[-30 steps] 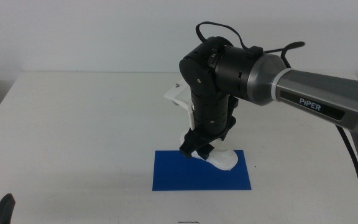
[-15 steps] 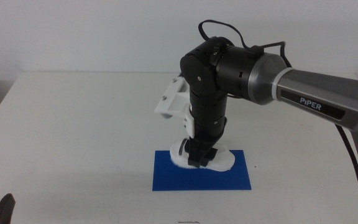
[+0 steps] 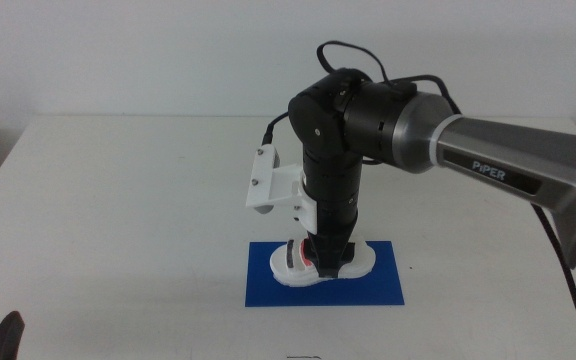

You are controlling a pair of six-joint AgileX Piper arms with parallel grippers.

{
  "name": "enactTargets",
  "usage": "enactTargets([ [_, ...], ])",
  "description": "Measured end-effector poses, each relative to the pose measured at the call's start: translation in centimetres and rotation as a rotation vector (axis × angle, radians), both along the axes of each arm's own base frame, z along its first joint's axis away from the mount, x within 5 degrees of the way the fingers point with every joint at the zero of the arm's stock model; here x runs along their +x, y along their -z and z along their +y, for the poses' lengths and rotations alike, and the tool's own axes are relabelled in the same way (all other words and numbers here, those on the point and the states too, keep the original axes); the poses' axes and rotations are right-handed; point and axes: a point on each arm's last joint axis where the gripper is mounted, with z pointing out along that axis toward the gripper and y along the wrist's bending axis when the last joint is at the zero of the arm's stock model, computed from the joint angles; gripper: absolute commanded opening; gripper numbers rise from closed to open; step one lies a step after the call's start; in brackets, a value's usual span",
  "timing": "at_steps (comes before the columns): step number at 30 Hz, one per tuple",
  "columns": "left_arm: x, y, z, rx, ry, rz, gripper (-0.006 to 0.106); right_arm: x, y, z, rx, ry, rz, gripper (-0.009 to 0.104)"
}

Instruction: Use one arm to grab the shoe from the table and place it on the mat.

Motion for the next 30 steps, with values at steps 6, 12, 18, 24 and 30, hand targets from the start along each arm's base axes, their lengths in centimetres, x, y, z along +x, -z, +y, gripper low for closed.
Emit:
enactTargets([
  [6, 0.0, 0.0, 0.0, 0.0, 0.0, 0.0, 0.094, 0.2, 1.2, 0.1, -0.015, 0.001, 0.017, -0.001],
  [12, 0.0, 0.0, 0.0, 0.0, 0.0, 0.0, 0.094, 0.4, 2.2, 0.3, -0.018, 0.001, 0.024, 0.004],
  [18, 0.0, 0.0, 0.0, 0.0, 0.0, 0.0, 0.094, 0.6, 2.2, 0.5, 0.002, 0.003, 0.008, 0.023],
  [24, 0.0, 0.0, 0.0, 0.0, 0.0, 0.0, 0.094, 0.6, 2.3, 0.5, 0.006, 0.024, 0.006, 0.059],
  [30, 0.0, 0.0, 0.0, 0.0, 0.0, 0.0, 0.094, 0.2, 1.1, -0.6, 0.075, 0.077, 0.009, 0.08],
])
